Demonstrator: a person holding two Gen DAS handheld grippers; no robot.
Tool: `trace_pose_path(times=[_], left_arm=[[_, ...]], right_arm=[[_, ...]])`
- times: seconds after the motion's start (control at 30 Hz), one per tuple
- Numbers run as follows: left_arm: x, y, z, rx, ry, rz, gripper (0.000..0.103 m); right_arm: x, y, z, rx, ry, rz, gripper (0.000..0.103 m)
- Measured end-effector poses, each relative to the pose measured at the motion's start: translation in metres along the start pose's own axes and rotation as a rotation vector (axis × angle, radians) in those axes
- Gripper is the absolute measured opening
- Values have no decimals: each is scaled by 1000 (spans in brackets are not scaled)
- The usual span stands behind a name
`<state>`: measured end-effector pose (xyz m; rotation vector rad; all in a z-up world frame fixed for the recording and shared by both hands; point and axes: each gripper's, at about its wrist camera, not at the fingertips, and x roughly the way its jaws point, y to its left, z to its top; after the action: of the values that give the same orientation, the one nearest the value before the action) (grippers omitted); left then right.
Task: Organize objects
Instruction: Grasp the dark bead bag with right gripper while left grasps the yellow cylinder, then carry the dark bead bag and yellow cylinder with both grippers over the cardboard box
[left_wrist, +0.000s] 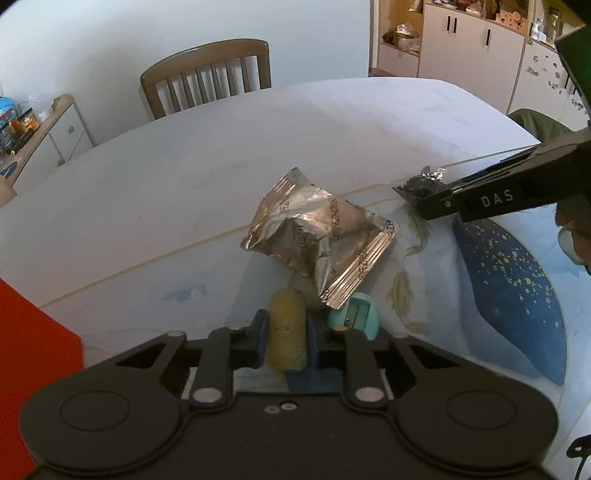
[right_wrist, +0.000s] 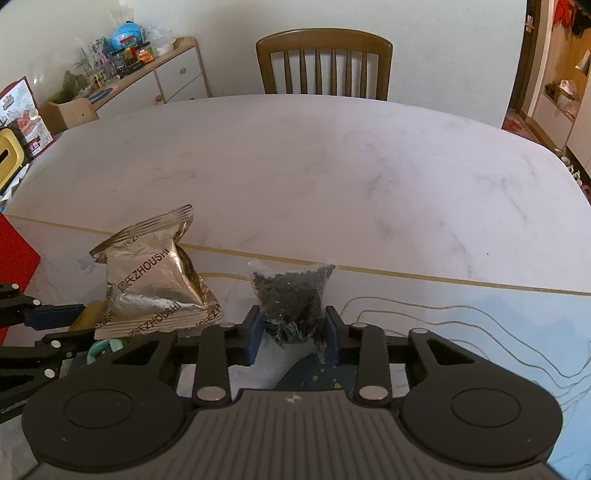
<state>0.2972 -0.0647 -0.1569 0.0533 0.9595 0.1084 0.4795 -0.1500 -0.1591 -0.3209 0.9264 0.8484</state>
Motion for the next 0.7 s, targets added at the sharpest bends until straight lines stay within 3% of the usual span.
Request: trace_pose_path(times=[0.7], left_arm=[[-38, 8, 0, -117, -10, -47, 20]], right_arm=[[-67, 29, -13, -11, -38, 72, 31]])
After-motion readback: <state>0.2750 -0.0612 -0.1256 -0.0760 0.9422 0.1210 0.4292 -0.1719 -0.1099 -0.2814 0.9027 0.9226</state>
